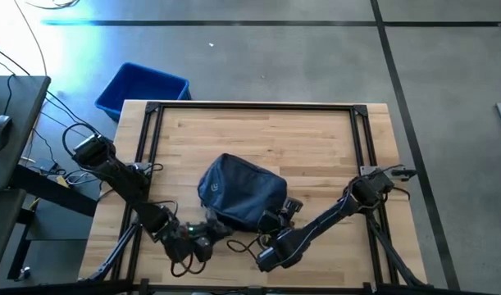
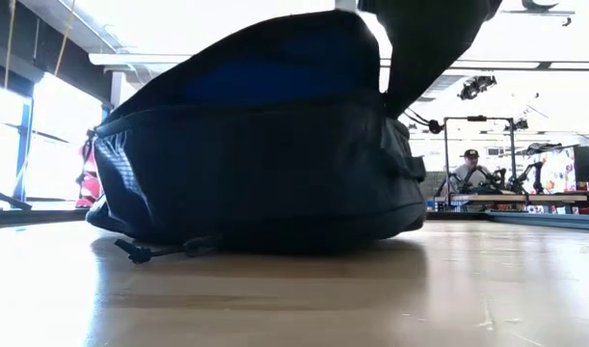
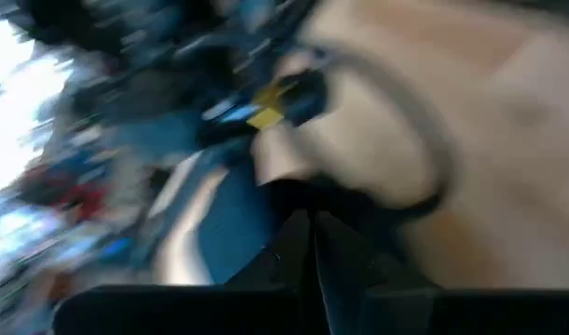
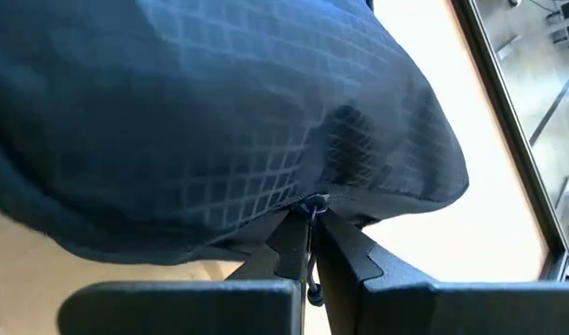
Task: Unpack backpack
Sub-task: Open the black backpack
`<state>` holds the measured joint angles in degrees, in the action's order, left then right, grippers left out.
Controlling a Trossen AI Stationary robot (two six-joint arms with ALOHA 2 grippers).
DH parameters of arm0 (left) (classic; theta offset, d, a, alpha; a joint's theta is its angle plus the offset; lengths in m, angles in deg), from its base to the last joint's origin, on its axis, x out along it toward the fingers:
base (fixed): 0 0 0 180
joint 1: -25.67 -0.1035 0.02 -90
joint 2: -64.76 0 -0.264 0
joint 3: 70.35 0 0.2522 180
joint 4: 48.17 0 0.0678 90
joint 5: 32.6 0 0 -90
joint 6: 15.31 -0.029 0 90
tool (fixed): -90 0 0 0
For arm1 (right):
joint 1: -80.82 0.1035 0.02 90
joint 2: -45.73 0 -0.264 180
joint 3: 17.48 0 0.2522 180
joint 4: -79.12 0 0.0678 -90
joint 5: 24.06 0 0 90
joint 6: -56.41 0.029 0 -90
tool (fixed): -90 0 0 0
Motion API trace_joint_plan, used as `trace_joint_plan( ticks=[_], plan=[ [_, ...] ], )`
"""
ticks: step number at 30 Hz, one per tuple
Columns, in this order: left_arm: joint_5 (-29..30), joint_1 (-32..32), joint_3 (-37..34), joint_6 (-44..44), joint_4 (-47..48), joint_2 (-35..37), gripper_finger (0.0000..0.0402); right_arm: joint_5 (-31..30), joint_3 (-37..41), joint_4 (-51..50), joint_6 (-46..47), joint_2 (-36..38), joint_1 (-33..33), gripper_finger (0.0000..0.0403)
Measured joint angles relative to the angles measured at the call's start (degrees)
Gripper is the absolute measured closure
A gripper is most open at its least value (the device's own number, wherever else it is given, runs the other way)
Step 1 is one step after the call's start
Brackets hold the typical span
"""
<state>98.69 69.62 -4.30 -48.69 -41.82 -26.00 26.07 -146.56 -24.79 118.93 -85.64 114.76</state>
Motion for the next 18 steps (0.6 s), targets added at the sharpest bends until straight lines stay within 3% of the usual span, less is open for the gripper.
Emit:
trace_joint_plan(
  ticks=[3,9,13,18],
  plan=[
    [-8.2,-1.3,0.0,-3.2,-1.7,-0.1,0.0376,0.5,0.0,0.2,0.5,0.0,0.6,0.0403],
    [-10.4,-4.1,0.0,-11.1,-4.8,-1.0,0.0309,0.9,0.0,3.3,0.4,0.0,2.9,0.0403],
    [-16.5,-6.8,0.0,-14.9,-7.8,-4.1,0.0264,0.9,-0.1,4.4,0.4,0.0,3.8,0.0403],
    [-15.4,-9.2,0.0,-19.4,-13.9,-9.4,0.0224,0.9,-0.1,5.7,0.4,0.0,3.7,0.0403]
  ],
)
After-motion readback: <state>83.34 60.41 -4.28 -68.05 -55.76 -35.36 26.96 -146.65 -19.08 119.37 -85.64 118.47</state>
